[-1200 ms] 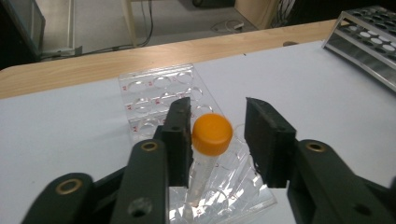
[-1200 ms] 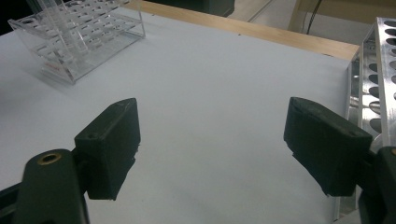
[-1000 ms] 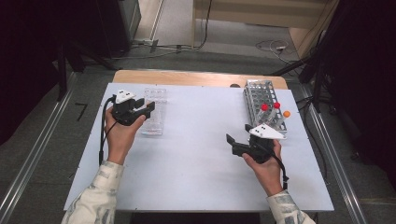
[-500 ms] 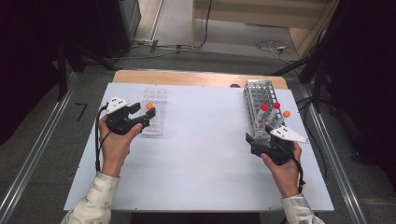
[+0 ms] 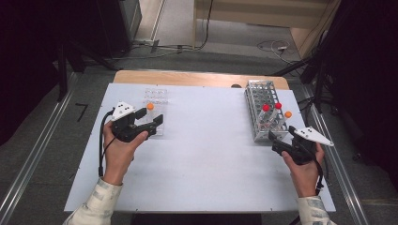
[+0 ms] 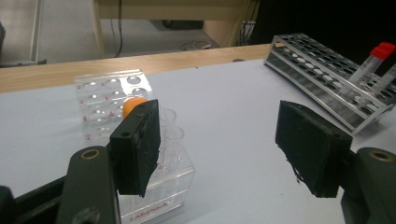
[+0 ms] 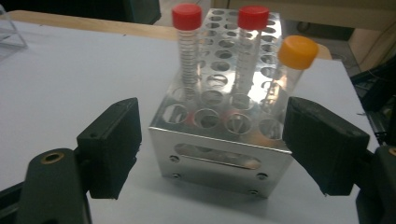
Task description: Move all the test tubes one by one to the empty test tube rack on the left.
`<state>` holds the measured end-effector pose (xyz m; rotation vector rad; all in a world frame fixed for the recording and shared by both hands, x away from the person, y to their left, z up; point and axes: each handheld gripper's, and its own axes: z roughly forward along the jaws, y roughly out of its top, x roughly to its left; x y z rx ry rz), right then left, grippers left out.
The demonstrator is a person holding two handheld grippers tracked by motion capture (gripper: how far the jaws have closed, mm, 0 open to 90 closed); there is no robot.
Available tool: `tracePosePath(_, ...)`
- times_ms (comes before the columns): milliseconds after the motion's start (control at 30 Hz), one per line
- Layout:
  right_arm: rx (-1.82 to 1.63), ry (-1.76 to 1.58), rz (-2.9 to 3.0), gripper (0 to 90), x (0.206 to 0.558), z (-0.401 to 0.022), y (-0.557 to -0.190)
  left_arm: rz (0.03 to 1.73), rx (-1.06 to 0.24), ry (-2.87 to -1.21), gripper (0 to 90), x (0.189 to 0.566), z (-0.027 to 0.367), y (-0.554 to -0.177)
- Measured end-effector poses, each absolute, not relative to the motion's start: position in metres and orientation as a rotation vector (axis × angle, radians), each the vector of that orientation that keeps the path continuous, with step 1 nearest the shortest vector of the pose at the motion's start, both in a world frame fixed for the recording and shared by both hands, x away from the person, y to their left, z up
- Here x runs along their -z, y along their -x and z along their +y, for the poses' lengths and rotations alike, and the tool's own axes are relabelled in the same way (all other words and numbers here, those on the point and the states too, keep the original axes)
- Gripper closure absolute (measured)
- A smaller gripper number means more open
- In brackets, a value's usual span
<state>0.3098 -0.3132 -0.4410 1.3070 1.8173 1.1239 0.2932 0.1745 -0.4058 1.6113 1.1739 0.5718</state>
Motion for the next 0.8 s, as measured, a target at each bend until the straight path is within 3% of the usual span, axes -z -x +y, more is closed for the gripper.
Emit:
tracePosePath(267,-1.109,-1.37,1.737,22.9,0.445,-0.323,-0.328,1.145,-0.562,-1.643,31.5,0.408,0.163,-0.293)
tracePosePath(800,-1.083,-1.425,1.693,55.0,0.46,-0.33,-0.363,1.132,-0.545,-1.647,31.6,0.41,0.16,-0.294)
